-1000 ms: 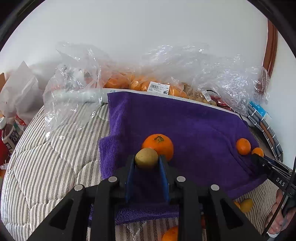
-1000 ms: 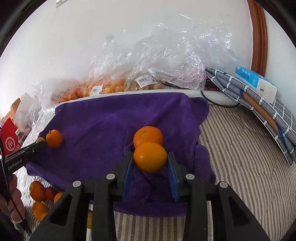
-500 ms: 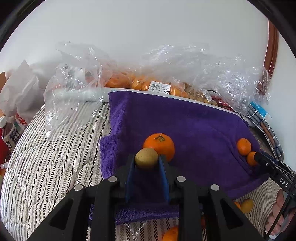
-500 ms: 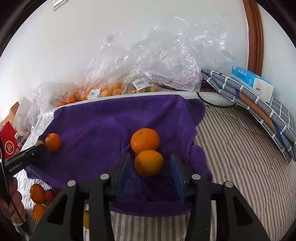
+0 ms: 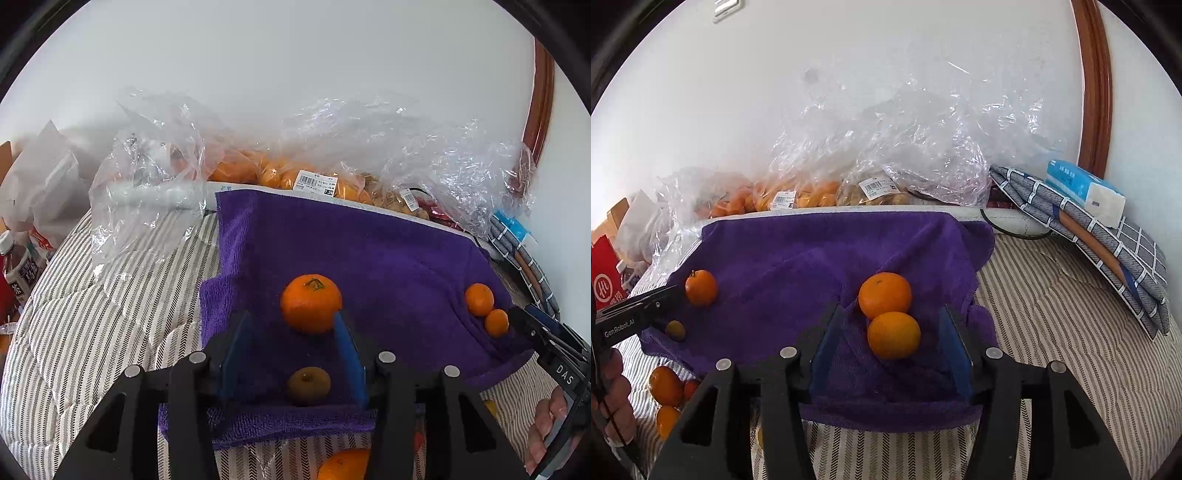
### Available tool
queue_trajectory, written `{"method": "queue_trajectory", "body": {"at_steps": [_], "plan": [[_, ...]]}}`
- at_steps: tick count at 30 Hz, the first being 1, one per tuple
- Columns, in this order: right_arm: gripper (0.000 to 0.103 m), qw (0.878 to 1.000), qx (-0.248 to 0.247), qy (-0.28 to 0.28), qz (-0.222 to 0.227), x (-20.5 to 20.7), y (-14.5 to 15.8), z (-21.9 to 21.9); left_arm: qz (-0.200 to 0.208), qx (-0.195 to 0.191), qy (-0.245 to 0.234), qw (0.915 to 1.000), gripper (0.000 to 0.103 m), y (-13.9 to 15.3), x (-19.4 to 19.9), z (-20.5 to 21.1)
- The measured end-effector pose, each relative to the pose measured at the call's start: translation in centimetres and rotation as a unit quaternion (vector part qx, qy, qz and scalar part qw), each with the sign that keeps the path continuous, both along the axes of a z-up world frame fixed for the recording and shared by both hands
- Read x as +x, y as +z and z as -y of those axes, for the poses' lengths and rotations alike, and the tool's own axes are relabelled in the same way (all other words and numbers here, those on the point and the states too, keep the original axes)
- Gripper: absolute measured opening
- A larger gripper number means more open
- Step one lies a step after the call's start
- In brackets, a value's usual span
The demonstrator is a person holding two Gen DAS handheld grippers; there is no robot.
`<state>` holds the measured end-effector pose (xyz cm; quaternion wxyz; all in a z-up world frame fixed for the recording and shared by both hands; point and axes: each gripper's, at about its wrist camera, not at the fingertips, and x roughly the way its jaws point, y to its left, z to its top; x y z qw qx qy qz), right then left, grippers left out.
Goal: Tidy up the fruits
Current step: 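Release the kiwi by the mandarin with the left tool while the right tool releases its orange, then grasp the yellow lemon with the right tool while the left tool grasps a large orange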
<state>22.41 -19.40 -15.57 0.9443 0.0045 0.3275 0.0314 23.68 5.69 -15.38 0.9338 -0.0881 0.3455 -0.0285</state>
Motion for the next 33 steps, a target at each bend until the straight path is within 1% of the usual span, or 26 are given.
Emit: {"method": "queue_trajectory", "body": {"at_steps": [3,5,9,11,14,15,16,18,21,23,24,27,31,33], "plan": [[0.054,1.000,-0.019,-0.016,0.015,-1.2,0.9,-0.4,0.007,-0.007,0.003,0.9999,0.045,0.4,-0.3,-0.3],[0.054,0.999,-0.023,-0.019,0.020,-2.0,1.5,-0.6,0.014,-0.008,0.008,0.9998,0.046,0.7,-0.5,-0.6],[0.054,0.999,-0.017,-0.029,0.008,-3.3,2.3,-0.4,0.025,-0.018,0.019,0.9993,0.046,1.3,-1.1,-1.1],[0.054,0.999,-0.007,-0.032,-0.004,-4.0,2.3,-0.3,0.037,-0.013,0.026,0.9989,0.046,1.8,-1.3,-1.3],[0.054,0.999,0.009,-0.028,-0.019,-5.1,2.2,-0.2,0.029,-0.016,0.034,0.9989,0.046,1.9,-1.4,-1.7],[0.054,0.999,0.012,-0.028,-0.021,-5.5,2.1,-0.2,0.021,-0.019,0.037,0.9989,0.046,1.9,-1.6,-1.9],[0.051,0.999,0.014,-0.028,-0.024,-5.9,2.0,-0.3,0.016,-0.024,0.039,0.9988,0.046,2.0,-1.9,-2.3],[0.047,0.999,0.021,-0.019,-0.025,-6.5,1.6,-0.6,0.019,-0.030,0.040,0.9986,0.046,2.2,-3.1,-3.0],[0.043,0.999,0.021,0.001,-0.031,-7.4,0.7,-1.4,0.025,-0.013,0.046,0.9985,0.046,2.6,-5.5,-3.9],[0.036,0.998,0.031,0.024,-0.049,-7.5,-0.2,-2.1,0.030,-0.005,0.046,0.9985,0.046,2.6,-7.0,-4.6],[0.035,0.997,0.031,0.031,-0.058,-7.5,-0.6,-2.4,0.028,-0.007,0.044,0.9986,0.046,2.6,-7.4,-4.9],[0.034,0.996,0.040,0.046,-0.072,-7.2,-1.7,-3.2,0.013,-0.009,0.037,0.9992,0.046,1.6,-8.6,-5.5],[0.034,0.993,0.046,0.060,-0.091,-6.4,-2.7,-4.2,-0.003,0.003,0.028,0.9996,0.046,0.1,-9.4,-5.3],[0.034,0.993,0.039,0.064,-0.092,-6.1,-3.0,-4.6,-0.011,-0.005,0.011,0.9999,0.046,-0.3,-9.4,-5.1]]}}
